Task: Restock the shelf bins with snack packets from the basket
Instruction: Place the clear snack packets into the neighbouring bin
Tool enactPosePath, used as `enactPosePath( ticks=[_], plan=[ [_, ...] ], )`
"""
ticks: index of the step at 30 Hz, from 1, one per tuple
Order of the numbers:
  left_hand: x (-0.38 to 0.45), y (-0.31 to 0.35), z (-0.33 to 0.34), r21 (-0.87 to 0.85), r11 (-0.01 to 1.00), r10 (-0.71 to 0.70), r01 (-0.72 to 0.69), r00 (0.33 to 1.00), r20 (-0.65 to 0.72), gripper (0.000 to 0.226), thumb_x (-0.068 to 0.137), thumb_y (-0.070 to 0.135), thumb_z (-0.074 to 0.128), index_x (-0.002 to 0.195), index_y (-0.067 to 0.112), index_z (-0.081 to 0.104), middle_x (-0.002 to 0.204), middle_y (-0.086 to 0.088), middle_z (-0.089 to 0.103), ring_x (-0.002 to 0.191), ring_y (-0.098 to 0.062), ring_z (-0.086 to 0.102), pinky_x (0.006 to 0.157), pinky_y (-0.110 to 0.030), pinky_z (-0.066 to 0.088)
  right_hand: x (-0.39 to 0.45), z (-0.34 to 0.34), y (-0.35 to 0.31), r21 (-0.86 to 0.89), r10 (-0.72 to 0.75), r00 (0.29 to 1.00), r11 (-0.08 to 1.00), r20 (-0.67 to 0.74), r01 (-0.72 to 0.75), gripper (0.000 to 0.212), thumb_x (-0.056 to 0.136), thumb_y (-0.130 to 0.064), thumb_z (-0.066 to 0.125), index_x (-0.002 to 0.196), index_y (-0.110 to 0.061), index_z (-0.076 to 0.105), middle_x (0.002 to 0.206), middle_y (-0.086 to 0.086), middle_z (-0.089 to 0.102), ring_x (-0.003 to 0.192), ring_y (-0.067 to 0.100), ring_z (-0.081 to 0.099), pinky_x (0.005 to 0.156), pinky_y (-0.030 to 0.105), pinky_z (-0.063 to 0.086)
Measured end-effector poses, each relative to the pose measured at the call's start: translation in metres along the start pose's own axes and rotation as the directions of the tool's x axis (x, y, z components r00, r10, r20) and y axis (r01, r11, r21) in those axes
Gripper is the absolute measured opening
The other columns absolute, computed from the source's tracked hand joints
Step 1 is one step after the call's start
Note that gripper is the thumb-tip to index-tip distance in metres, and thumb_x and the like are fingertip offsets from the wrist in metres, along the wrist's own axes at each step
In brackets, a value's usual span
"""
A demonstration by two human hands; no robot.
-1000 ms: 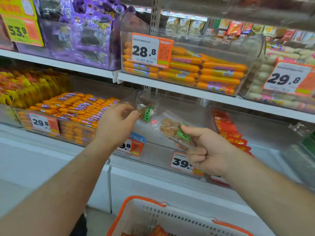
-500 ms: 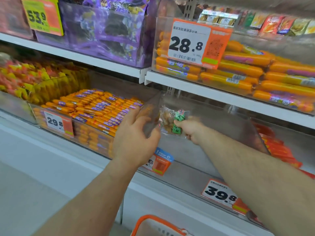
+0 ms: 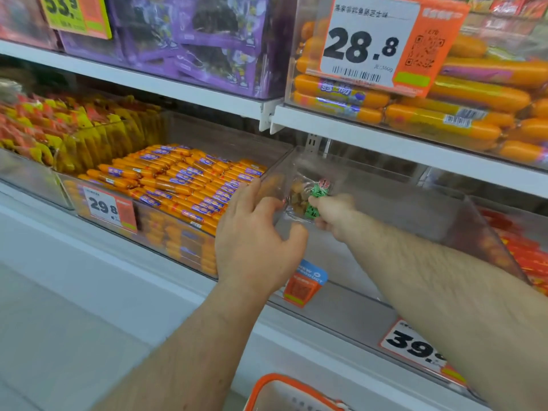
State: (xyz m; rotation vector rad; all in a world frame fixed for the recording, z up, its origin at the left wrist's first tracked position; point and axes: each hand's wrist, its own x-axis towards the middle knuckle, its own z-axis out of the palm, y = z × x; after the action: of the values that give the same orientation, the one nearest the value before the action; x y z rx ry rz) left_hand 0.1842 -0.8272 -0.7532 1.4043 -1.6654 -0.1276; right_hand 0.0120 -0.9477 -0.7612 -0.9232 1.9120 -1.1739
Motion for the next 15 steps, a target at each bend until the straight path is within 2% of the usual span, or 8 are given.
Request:
enactPosePath(
  ticks=[2, 4, 8, 11, 13, 15],
  plan=[
    [0.000, 0.001, 0.000, -0.002, 1.000, -0.007, 0.007, 1.000, -0.002, 0.064, 0.068, 0.056, 0.034, 0.109, 0.021, 0.070, 0.147, -0.003, 0.047, 0.139, -0.022, 0.036, 0.112, -0.034, 0.029, -0.001, 0.001, 0.004, 0.001, 0.035, 0.999, 0.999, 0.030, -0.035, 0.029, 0.089, -0.019, 0.071, 0.109, -0.007, 0.055, 0.090, 0.005, 0.059, 0.069, 0.021, 0.063, 0.063, 0.033, 0.059],
    [0.000, 0.002, 0.000, -0.012, 1.000, -0.012, 0.012, 1.000, -0.005, 0.064, 0.067, 0.056, 0.033, 0.105, 0.021, 0.070, 0.148, -0.004, 0.046, 0.140, -0.022, 0.035, 0.113, -0.034, 0.027, -0.004, 0.003, 0.007, -0.009, 0.057, 0.997, 0.998, 0.054, -0.056, 0.033, 0.090, -0.019, 0.069, 0.118, -0.006, 0.056, 0.102, 0.008, 0.063, 0.070, 0.022, 0.066, 0.053, 0.029, 0.057],
    [0.000, 0.003, 0.000, -0.015, 1.000, -0.004, 0.004, 1.000, 0.000, 0.064, 0.067, 0.056, 0.033, 0.103, 0.020, 0.071, 0.149, -0.005, 0.045, 0.140, -0.024, 0.035, 0.114, -0.035, 0.026, -0.009, 0.003, 0.007, -0.029, 0.053, 0.997, 0.998, 0.057, -0.052, 0.035, 0.091, -0.023, 0.068, 0.122, -0.008, 0.059, 0.107, 0.008, 0.067, 0.071, 0.021, 0.067, 0.046, 0.024, 0.051],
    [0.000, 0.004, -0.002, -0.014, 1.000, -0.025, 0.026, 0.999, 0.027, 0.056, 0.070, 0.053, 0.040, 0.105, 0.021, 0.071, 0.151, -0.004, 0.043, 0.141, -0.022, 0.033, 0.115, -0.034, 0.024, -0.012, 0.003, 0.005, -0.041, 0.076, 0.993, 0.997, 0.094, -0.072, 0.030, 0.094, -0.022, 0.064, 0.120, -0.009, 0.059, 0.111, 0.008, 0.064, 0.077, 0.021, 0.066, 0.051, 0.028, 0.056],
    [0.001, 0.006, -0.004, -0.020, 0.999, -0.025, 0.026, 0.999, 0.038, 0.055, 0.072, 0.051, 0.043, 0.109, 0.021, 0.070, 0.150, -0.002, 0.043, 0.140, -0.019, 0.032, 0.114, -0.031, 0.024, -0.014, 0.001, 0.004, -0.038, 0.094, 0.989, 0.995, 0.112, -0.091, 0.033, 0.095, -0.022, 0.064, 0.124, -0.008, 0.057, 0.117, 0.008, 0.062, 0.080, 0.021, 0.067, 0.062, 0.033, 0.061],
    [0.004, 0.007, -0.009, -0.044, 0.999, -0.030, 0.032, 0.999, 0.045, 0.059, 0.072, 0.051, 0.042, 0.116, 0.020, 0.067, 0.145, 0.001, 0.048, 0.133, -0.013, 0.035, 0.108, -0.026, 0.026, -0.019, -0.003, 0.002, -0.030, 0.104, 0.987, 0.994, 0.121, -0.101, 0.038, 0.094, -0.022, 0.065, 0.128, -0.008, 0.055, 0.123, 0.009, 0.060, 0.081, 0.022, 0.068, 0.064, 0.033, 0.061]
  ],
)
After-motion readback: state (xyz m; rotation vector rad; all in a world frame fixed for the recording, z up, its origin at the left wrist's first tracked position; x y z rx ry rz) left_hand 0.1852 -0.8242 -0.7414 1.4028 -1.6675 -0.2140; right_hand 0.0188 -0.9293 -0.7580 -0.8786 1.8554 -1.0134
